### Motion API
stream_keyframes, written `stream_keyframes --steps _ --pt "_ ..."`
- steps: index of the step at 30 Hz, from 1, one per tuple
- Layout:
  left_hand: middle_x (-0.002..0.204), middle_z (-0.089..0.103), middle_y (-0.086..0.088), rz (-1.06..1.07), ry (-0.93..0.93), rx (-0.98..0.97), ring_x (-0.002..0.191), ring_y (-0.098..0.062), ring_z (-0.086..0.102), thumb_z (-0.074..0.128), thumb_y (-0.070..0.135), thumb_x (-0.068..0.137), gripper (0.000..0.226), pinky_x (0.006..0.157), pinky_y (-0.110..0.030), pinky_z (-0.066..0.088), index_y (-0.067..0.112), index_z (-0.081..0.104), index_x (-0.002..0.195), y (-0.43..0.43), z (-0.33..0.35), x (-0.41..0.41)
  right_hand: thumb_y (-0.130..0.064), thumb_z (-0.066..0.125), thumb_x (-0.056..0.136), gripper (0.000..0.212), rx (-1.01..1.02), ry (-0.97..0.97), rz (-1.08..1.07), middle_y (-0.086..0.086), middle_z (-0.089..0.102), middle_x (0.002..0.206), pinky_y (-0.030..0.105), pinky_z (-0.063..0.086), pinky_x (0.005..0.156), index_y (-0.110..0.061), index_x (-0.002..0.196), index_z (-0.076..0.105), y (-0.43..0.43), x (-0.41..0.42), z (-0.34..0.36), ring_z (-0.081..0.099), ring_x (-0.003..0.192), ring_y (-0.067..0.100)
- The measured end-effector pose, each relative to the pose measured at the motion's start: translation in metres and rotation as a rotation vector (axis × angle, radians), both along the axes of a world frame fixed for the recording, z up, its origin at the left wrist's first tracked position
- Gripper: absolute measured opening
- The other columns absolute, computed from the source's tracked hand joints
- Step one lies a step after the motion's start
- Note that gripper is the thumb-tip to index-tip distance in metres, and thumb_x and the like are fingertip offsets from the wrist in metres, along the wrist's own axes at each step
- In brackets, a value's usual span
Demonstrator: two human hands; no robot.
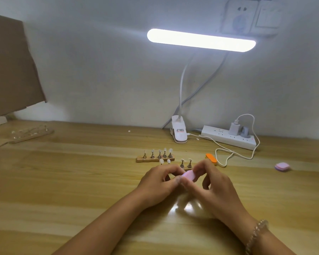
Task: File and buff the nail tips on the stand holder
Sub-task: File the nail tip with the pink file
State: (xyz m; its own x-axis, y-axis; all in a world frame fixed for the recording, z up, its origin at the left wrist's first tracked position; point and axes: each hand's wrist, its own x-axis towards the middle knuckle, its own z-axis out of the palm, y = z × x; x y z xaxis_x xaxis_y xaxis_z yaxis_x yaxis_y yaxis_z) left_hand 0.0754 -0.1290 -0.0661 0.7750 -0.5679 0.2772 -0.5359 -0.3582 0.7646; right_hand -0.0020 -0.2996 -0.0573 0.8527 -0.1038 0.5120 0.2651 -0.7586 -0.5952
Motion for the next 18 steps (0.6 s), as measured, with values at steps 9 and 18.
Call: stream_keyframes --steps 9,18 --pt "0.086 0.067 0.021 -0.017 -0.007 -0.003 0.062 -0.005 0.048 0.060 0.027 0.097 0.015 0.065 -0.032 0.042 0.039 0.069 0.093 0.001 -0.001 -0.001 -0.070 0.059 0.074 0.041 0.061 0.001 -0.007 -0.019 0.067 0.086 0.030 0.046 0.058 -0.031 0.087 0.057 -0.002 0.001 0.001 0.054 0.059 0.010" --pt "0.092 0.070 0.024 -0.019 0.043 -0.077 0.062 -0.009 0.051 0.058 0.030 0.097 0.012 0.067 -0.041 0.053 0.034 0.069 0.093 -0.001 -0.003 -0.002 -0.051 0.072 0.073 0.036 0.337 -0.092 -0.093 -0.009 0.067 0.085 0.034 0.050 0.062 -0.024 0.092 0.057 -0.013 0.000 0.007 0.055 0.060 0.016"
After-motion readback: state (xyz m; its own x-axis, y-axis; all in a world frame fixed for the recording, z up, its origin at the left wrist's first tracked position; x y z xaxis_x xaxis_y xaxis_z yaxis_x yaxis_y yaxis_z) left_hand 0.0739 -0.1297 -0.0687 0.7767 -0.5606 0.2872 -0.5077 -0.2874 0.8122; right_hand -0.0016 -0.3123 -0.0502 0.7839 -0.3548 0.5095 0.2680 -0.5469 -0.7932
